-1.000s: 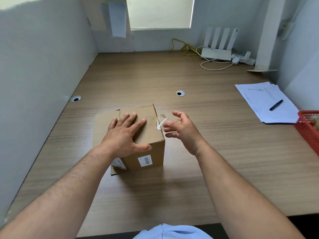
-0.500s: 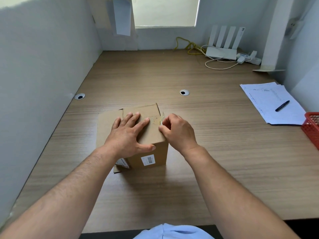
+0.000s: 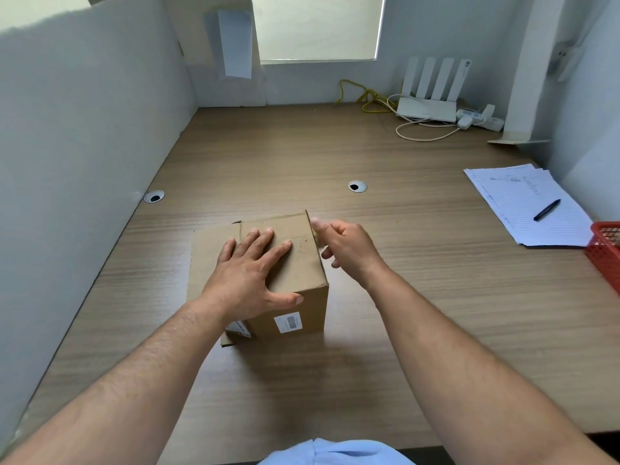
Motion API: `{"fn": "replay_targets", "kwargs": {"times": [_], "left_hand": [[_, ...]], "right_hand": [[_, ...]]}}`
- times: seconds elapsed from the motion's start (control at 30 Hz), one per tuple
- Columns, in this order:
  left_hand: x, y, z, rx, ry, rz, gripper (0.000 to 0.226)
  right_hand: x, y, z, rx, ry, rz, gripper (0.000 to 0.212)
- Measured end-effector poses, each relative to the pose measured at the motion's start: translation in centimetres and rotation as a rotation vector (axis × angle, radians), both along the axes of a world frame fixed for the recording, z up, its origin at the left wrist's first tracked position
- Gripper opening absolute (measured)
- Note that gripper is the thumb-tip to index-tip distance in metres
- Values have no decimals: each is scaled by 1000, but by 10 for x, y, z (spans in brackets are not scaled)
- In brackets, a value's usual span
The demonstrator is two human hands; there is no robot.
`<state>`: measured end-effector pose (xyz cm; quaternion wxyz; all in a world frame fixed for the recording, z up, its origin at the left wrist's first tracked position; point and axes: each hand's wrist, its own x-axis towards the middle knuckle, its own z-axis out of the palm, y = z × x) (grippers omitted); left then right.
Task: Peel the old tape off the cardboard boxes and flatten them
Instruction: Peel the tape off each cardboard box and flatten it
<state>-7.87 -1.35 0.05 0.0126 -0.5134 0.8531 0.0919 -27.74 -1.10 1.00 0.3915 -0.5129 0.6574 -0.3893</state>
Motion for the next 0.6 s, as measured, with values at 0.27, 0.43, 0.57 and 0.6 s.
{"fn": "replay_targets", "kwargs": {"times": [0.27, 0.43, 0.57, 0.6], "left_hand": [[-1, 7, 2, -88, 9, 32, 105], [-14, 26, 18, -181, 383, 148, 105], [-25, 43, 17, -236, 740, 201, 94], [-26, 48, 12, -236, 795, 208, 92]], "right_hand": [[2, 6, 2, -15, -236, -133, 8], [5, 2, 53, -178, -353, -88, 12], [22, -1, 80, -262, -121, 31, 12], [27, 0, 81, -260, -28, 54, 12]]}}
